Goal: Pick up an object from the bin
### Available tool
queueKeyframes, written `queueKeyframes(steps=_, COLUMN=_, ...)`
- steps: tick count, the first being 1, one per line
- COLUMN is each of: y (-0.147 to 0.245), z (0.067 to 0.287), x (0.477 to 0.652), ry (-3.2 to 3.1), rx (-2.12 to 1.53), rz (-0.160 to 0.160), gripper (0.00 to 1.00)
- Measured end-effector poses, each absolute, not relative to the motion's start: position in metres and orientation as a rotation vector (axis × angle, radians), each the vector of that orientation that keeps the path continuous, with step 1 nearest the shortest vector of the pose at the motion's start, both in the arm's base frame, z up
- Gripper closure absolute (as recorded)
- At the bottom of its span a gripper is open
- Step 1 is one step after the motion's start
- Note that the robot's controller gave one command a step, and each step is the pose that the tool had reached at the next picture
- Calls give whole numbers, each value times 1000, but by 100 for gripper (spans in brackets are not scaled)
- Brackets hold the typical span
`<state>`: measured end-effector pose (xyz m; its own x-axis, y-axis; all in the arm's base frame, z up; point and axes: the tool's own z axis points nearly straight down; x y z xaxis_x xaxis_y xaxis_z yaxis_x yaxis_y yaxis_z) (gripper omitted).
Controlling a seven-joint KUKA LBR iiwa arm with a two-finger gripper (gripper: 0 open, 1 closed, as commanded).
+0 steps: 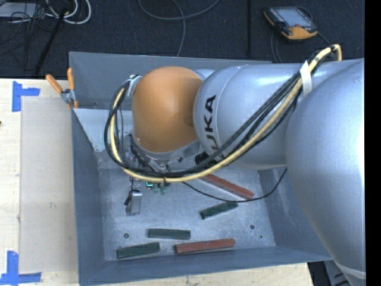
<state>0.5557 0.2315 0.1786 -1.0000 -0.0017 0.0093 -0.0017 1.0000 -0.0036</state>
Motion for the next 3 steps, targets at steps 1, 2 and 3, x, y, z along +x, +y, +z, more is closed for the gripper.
queueKeyframes(steps=1, y=231, z=183, x=558, ry=-3139, rx=-3, rz=1, gripper=0)
queueKeyframes(steps=2, y=173, z=113, x=536, ry=-3141, rx=89, rz=0, gripper=0)
queueKeyframes(steps=3, y=153, z=103, x=523, ry=-3134, rx=137, rz=2, gripper=0)
